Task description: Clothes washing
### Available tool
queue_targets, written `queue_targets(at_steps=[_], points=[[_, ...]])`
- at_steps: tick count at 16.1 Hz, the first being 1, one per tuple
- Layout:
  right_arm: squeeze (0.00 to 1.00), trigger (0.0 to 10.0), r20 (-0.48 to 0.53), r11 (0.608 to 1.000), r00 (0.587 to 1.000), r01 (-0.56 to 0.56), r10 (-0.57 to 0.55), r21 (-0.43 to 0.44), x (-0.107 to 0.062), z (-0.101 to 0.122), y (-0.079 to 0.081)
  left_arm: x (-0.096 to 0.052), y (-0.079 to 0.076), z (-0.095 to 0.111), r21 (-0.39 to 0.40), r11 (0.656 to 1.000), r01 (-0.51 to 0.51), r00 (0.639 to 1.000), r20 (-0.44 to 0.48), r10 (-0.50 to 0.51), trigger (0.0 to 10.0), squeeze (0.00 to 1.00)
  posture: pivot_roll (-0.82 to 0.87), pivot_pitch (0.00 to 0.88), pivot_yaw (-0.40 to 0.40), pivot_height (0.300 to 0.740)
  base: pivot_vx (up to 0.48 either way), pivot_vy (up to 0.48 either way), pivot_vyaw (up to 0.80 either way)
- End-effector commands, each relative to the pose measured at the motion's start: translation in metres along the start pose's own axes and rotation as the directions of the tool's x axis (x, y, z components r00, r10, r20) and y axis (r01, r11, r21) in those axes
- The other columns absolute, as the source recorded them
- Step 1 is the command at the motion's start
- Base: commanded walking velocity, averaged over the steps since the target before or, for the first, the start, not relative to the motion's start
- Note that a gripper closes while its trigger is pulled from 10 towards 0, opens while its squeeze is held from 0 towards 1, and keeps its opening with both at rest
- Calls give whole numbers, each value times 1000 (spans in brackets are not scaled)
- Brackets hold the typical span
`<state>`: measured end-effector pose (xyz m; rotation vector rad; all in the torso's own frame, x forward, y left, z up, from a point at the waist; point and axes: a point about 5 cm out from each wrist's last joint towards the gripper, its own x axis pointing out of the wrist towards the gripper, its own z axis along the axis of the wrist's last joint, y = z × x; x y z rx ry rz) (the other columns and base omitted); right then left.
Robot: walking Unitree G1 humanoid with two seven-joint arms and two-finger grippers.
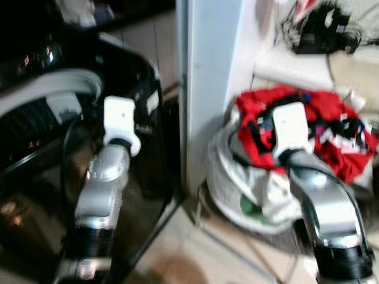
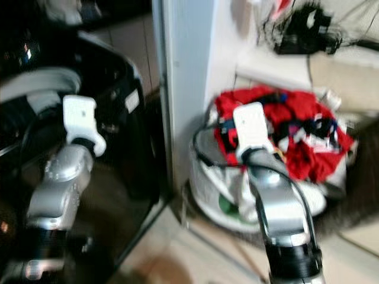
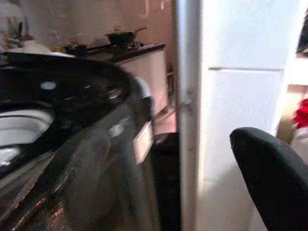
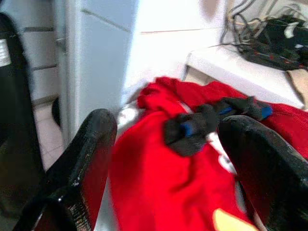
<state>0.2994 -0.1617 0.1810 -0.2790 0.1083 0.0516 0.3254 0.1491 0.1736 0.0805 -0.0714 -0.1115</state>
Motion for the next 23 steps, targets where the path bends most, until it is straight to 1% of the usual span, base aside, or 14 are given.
queue_targets(at_steps=[1, 3, 5, 6, 8, 10, 13, 15, 19, 20, 21, 23], points=[[0, 10000, -8, 1000, 1000, 24, -24, 8, 0, -2, -7, 1, -6, 5, 7, 1000, 24, 1000, 11, -24, 10000, 0, -85, 0, 0, 740, 352, 0, 0], [0, 10000, -11, 999, 999, 36, -36, 9, 0, -2, -8, 1, -8, 5, 5, 999, 38, 999, 13, -38, 10000, 0, -85, 0, 2, 740, 352, 0, 0], [0, 10000, -22, 997, 997, 69, -68, 27, -2, -5, -9, 1, -14, 4, 1, 997, 76, 997, 10, -76, 10000, 0, -85, 0, 2, 740, 156, 0, 0], [0, 10000, -24, 997, 997, 72, -71, 29, -2, -6, -9, 0, -15, 5, -19, 996, 87, 996, 18, -86, 10000, 0, -85, 0, 2, 740, 0, 0, 0], [0, 10000, -29, 996, 996, 84, -83, 37, -3, -7, -9, 0, -18, 4, -18, 995, 94, 995, 16, -94, 10000, 0, -85, 0, 2, 740, 0, 0, 0], [0, 10000, -26, 994, 995, 100, -99, 45, -3, -7, -12, 0, -18, 4, -18, 996, 90, 996, 13, -90, 10000, 0, -91, 0, 17, 740, 0, 0, 0], [0, 10000, -21, 993, 994, 109, -109, 46, -1, -4, -16, 2, -16, 4, 5, 997, 75, 997, 7, -75, 10000, 0, -92, 0, 17, 740, 0, 0, 0], [0, 10000, -16, 993, 994, 111, -110, 43, 0, -3, -17, 3, -15, 4, 27, 998, 54, 999, -2, -54, 10000, 0, -92, 0, 13, 740, 0, -480, 0], [0, 10000, -17, 993, 994, 106, -105, 46, 1, -3, -15, 3, -14, 4, 18, 999, 50, 999, -4, -50, 10000, 0, -89, 0, 10, 740, 0, -480, 0], [0, 10000, -16, 994, 995, 103, -103, 47, 1, -3, -15, 3, -15, 3, -17, 998, 62, 998, -12, -62, 10000, 0, -89, 0, 10, 740, 0, 0, 0], [0, 10000, -16, 994, 995, 98, -98, 48, 1, -3, -14, 3, -15, 1, -40, 997, 67, 997, -38, -69, 10000, 0, -88, 0, 10, 740, 0, 480, 0], [0, 10000, -16, 994, 995, 95, -95, 49, 1, -3, -13, 3, -13, 1, -26, 998, 58, 998, -37, -59, 10000, 0, -89, 0, 11, 740, 0, 480, 0]])
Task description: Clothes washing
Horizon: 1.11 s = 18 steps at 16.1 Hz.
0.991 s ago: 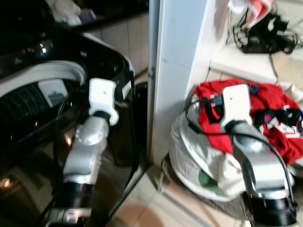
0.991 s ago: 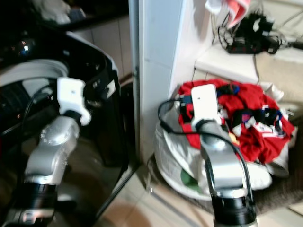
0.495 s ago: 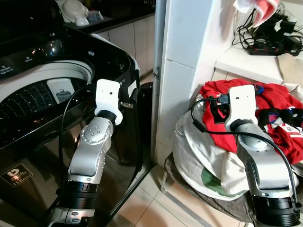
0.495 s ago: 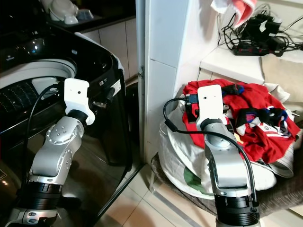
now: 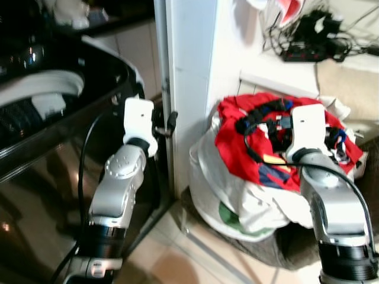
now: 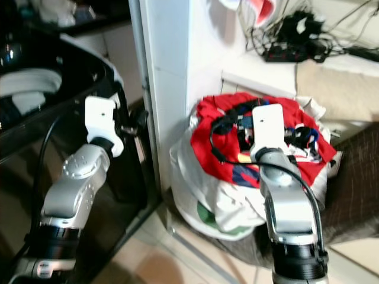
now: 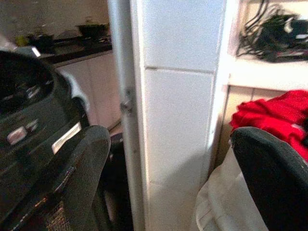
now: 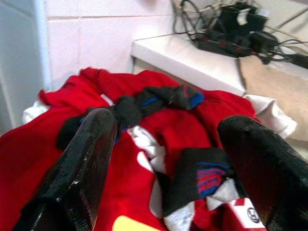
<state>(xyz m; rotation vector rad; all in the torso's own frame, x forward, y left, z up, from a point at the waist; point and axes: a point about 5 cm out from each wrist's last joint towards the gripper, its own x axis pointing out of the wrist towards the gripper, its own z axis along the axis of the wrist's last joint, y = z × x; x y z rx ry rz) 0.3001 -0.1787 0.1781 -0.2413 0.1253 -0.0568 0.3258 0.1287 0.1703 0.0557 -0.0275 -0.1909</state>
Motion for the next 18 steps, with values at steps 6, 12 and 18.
queue_targets(at_steps=[6, 12, 18], points=[[0, 10000, 4, 999, 999, -36, 36, 9, -1, 3, 8, 1, 9, 2, 31, 999, -30, 1000, -5, 30, 10000, 0, -88, 0, 12, 740, 0, 0, 0], [0, 10000, 1, 999, 999, -52, 52, 10, -1, 2, 10, 0, 9, 3, 20, 1000, -17, 1000, 8, 17, 10000, 0, -87, 0, 9, 740, 87, 0, 0], [0, 10000, 3, 997, 997, -73, 73, 9, 0, 2, 13, -2, 11, 4, 21, 999, -25, 1000, 16, 25, 10000, 0, -80, 0, 3, 740, 319, 0, -220]])
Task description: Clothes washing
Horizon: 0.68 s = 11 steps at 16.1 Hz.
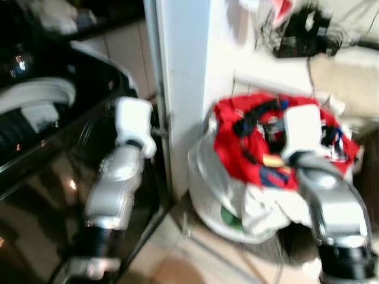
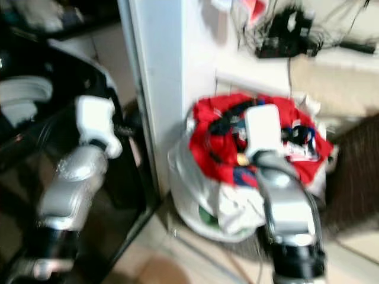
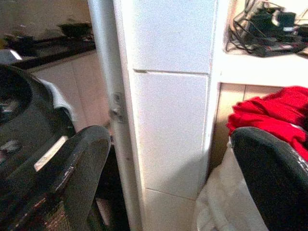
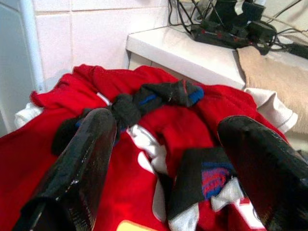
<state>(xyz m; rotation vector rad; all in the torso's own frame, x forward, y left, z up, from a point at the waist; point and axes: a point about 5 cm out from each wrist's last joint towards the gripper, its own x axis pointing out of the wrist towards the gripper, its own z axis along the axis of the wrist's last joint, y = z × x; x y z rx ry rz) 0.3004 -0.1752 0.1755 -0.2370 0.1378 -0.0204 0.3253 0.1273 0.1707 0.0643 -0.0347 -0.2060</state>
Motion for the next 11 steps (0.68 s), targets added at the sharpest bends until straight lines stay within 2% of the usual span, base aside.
queue_targets(at_steps=[1, 3, 5, 8, 11], points=[[0, 10000, 11, 999, 999, -37, 37, 9, 0, 4, 10, -2, 12, 3, 12, 999, -39, 999, 10, 39, 10000, 0, -80, 0, 3, 740, 330, 0, 0], [0, 10000, 10, 999, 999, -39, 39, 27, 0, 4, 10, -1, 12, 4, 12, 999, -36, 999, 12, 36, 10000, 0, -83, 0, 7, 740, 332, 0, -247], [0, 10000, 5, 999, 999, -38, 38, 33, -1, 3, 9, -1, 11, 4, 3, 999, -34, 999, 16, 34, 10000, 0, -87, 0, 9, 740, 152, 0, -800], [0, 10000, -5, 1000, 1000, -20, 20, 13, -2, 1, 6, -1, 8, 3, 0, 1000, -11, 1000, 24, 11, 10000, 0, -87, 0, 9, 740, 0, 0, 0], [0, 10000, -8, 1000, 1000, -17, 17, 10, -2, 1, 5, -1, 6, 3, -4, 1000, -6, 1000, 24, 6, 10000, 0, -95, 0, 14, 740, 0, 284, 0]])
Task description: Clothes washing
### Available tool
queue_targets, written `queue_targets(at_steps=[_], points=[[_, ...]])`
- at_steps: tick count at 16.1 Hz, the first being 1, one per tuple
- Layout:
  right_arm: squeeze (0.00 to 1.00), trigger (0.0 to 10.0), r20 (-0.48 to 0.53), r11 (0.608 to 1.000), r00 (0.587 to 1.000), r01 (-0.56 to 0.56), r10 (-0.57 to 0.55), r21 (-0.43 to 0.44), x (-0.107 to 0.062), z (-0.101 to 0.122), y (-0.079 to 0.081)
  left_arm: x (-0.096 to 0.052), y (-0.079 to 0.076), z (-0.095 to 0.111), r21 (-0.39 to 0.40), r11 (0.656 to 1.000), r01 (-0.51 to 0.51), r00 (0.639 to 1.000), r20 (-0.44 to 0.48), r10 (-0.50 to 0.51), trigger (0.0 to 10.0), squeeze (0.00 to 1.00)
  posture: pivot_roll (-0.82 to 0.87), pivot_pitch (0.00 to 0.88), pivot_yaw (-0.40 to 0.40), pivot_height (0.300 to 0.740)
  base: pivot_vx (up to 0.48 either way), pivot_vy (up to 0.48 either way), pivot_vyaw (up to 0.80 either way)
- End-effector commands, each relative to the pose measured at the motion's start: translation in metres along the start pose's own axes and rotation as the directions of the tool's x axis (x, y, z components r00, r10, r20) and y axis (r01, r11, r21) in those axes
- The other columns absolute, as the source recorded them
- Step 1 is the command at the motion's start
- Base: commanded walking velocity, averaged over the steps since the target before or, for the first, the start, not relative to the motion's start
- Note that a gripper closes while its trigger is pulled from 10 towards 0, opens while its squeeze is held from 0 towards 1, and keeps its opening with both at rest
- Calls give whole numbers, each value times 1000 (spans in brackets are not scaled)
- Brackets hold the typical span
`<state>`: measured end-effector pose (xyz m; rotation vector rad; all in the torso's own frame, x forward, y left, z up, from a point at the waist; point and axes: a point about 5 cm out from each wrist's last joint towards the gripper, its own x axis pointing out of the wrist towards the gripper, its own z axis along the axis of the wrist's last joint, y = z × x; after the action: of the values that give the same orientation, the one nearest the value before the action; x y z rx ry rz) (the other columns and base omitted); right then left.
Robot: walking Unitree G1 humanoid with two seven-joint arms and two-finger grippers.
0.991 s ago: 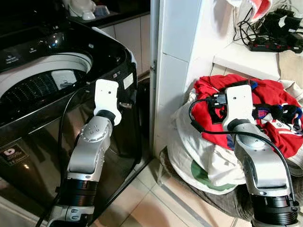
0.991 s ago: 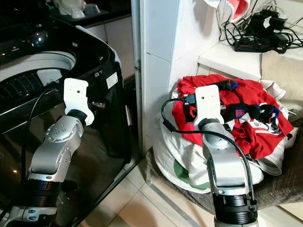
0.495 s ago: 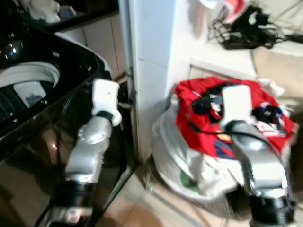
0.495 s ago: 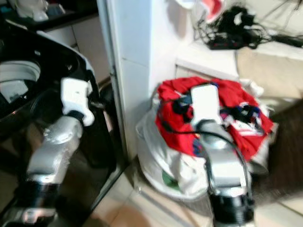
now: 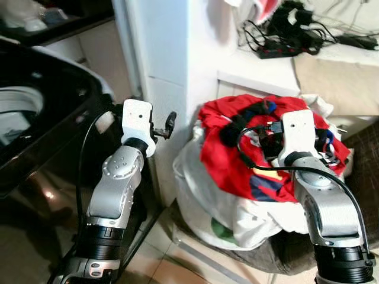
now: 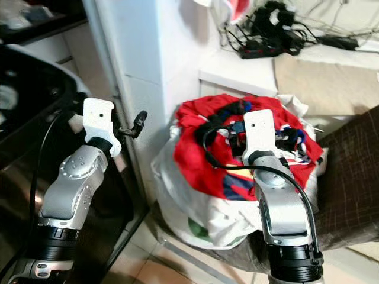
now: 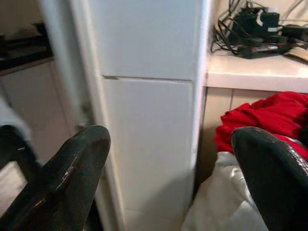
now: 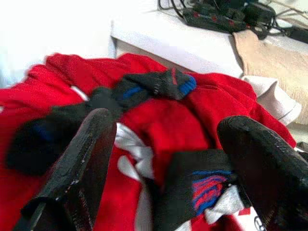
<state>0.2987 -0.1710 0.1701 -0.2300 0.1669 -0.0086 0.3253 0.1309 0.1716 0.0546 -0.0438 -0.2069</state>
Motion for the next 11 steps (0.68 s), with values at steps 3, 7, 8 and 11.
queue_targets(at_steps=[3, 7, 8, 11], points=[[0, 10000, 14, 1000, 1000, 2, -2, 4, -2, 5, -2, 0, 2, 2, 5, 1000, -5, 1000, 11, 5, 10000, 0, -98, 0, 15, 740, 0, 307, 0], [0, 10000, 14, 1000, 1000, 1, -1, 3, -2, 5, -1, 1, 2, 2, 54, 998, -12, 1000, 2, 12, 10000, 0, -99, 0, 17, 740, 0, 226, 0], [0, 10000, 14, 1000, 1000, 1, -1, 4, -2, 5, -1, 2, 1, 2, 104, 995, -10, 1000, -5, 11, 10000, 0, -99, 0, 17, 740, 0, -289, 0], [0, 10000, 20, 1000, 1000, 2, -2, 4, -1, 6, -2, 2, 0, 3, 33, 999, -27, 1000, 10, 27, 10000, 0, -99, 0, 19, 740, 0, -320, 0]])
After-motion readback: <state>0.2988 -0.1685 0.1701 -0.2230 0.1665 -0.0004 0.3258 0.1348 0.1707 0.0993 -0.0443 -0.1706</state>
